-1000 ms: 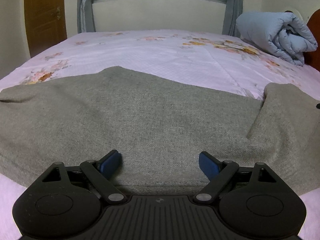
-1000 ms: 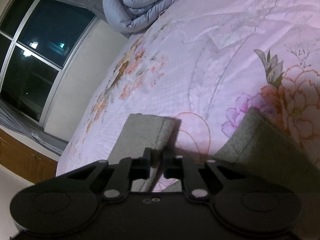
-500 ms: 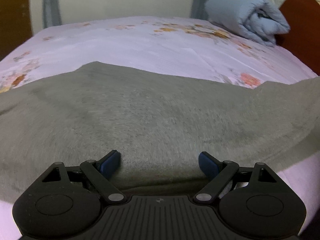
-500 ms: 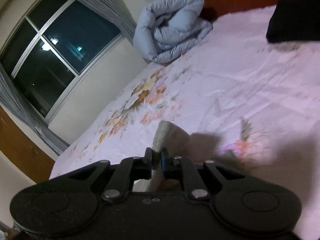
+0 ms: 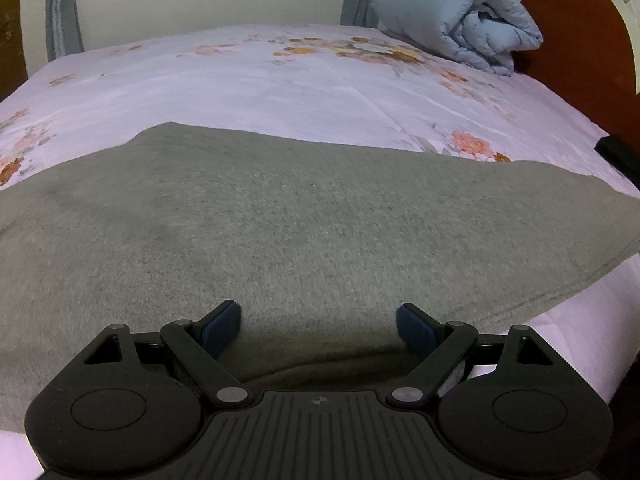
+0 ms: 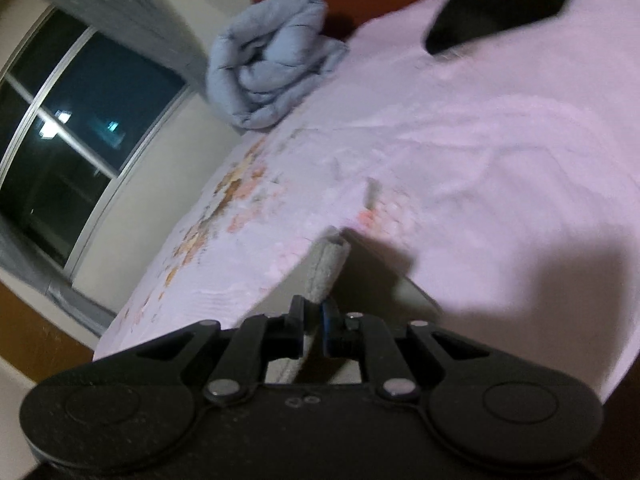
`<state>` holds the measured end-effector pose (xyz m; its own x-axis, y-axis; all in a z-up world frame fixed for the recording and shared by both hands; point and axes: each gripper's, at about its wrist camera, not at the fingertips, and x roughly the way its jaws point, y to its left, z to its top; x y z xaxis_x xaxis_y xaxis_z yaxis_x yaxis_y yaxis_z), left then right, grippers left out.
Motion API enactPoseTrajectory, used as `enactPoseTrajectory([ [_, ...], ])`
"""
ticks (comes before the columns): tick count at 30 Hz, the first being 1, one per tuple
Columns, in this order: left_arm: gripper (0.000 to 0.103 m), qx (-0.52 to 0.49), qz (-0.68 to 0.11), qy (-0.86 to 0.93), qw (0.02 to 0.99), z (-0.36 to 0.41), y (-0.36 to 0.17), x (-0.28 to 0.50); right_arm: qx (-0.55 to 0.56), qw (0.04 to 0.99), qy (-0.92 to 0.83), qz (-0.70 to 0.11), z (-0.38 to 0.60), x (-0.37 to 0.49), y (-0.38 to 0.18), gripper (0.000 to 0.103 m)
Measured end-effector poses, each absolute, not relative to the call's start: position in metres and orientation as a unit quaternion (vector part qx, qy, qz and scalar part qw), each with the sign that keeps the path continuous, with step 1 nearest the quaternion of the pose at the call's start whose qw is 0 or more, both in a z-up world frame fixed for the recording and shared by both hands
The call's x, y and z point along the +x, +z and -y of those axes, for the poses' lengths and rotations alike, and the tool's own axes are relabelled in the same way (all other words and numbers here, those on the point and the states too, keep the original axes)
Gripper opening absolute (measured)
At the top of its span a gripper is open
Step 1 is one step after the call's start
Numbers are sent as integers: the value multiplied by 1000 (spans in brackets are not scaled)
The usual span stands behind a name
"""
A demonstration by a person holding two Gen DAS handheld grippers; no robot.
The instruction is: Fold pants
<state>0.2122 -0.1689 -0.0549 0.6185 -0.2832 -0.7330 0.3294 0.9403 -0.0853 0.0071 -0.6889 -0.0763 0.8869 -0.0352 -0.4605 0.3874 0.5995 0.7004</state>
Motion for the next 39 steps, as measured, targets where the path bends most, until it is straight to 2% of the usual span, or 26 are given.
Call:
enactPoseTrajectory([
  [6, 86, 29, -405, -174, 897, 169, -54, 213, 488, 835, -126, -220, 703, 8, -115, 1],
  [9, 86, 23, -404, -172, 898, 164, -50, 210, 500, 836, -134, -180, 704, -13, -107, 10],
  [14, 86, 12, -394, -159, 905, 151, -46, 201, 543, 812, -138, -161, 713, -31, -110, 10],
  [16, 86, 16, -394, -157, 906, 149, -47, 198, 561, 801, -132, -162, 716, -27, -115, 17],
  [18, 86, 18, -395, -158, 905, 148, -47, 198, 571, 792, -133, -167, 715, -20, -119, 21],
  [21, 86, 13, -398, -156, 904, 147, -47, 201, 585, 779, -137, -179, 716, -10, -126, 41],
  [22, 86, 11, -399, -155, 904, 147, -47, 201, 585, 780, -138, -176, 715, -6, -125, 41],
  [23, 86, 10, -399, -155, 904, 147, -48, 201, 581, 783, -138, -174, 714, -5, -122, 41],
  [24, 86, 11, -399, -154, 904, 147, -48, 201, 567, 793, -141, -173, 713, -2, -118, 26],
  [25, 86, 11, -399, -154, 904, 147, -49, 200, 543, 809, -138, -177, 711, 3, -110, 6],
  [29, 86, 8, -396, -155, 905, 146, -51, 200, 414, 890, -91, -170, 699, 20, -60, 5],
  [32, 86, 4, -393, -156, 906, 146, -52, 198, 396, 899, -80, -170, 705, 24, -50, 5],
  [34, 86, 0, -391, -156, 907, 145, -51, 197, 376, 898, -101, -203, 709, 22, -66, 5],
  [36, 86, 0, -390, -158, 907, 144, -51, 196, 403, 875, -126, -237, 717, 13, -100, 5],
  [39, 86, 1, -391, -161, 906, 141, -50, 196, 459, 852, -123, -219, 722, -13, -132, 0],
])
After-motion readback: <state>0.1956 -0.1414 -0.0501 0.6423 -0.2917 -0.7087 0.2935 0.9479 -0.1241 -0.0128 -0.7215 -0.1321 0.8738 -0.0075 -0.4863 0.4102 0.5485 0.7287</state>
